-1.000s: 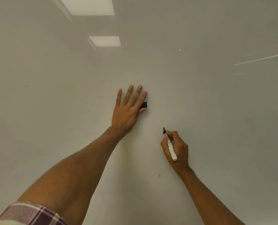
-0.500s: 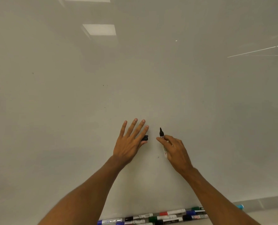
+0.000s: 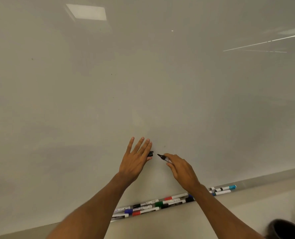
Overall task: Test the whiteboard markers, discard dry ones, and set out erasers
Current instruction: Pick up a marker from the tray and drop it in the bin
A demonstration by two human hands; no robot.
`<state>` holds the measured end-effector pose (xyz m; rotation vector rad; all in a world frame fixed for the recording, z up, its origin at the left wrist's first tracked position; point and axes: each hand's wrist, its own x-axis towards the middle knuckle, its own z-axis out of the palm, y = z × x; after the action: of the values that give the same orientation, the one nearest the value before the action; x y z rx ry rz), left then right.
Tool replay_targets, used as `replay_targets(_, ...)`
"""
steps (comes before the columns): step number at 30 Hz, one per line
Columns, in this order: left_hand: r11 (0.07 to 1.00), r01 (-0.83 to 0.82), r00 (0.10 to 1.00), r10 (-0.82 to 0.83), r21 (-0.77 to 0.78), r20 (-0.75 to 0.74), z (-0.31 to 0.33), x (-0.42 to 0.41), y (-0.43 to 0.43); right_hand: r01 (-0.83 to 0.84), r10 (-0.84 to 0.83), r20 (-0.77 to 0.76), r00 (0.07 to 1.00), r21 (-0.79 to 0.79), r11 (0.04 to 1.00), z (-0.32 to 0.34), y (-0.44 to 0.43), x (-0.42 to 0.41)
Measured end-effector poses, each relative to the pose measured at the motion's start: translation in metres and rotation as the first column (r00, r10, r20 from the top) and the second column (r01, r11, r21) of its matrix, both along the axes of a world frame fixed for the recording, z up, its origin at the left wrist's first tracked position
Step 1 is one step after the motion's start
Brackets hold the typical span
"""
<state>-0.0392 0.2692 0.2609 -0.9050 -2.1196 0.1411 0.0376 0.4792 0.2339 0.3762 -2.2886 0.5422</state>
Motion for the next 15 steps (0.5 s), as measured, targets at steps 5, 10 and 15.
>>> replay_targets(5, 0.993, 0.118, 0.992, -0.118, -0.003, -0.037, -0.016, 0.016, -0.002, 0.03, -0.03, 0.001, 1.0, 0.071, 0.997, -0.006, -0.015, 0.024)
replay_targets(10, 0.974, 0.217, 0.976, -0.217, -0.058, 0.003, -0.033, 0.038, 0.002, 0.108, -0.114, 0.037, 0.993, 0.133, 0.985, -0.02, -0.02, 0.057)
replay_targets(15, 0.946, 0.315, 0.94, -0.3, -0.077, 0.161, -0.055, 0.068, 0.026, 0.164, -0.183, 0.129, 0.975, 0.15, 0.975, -0.036, -0.014, 0.096)
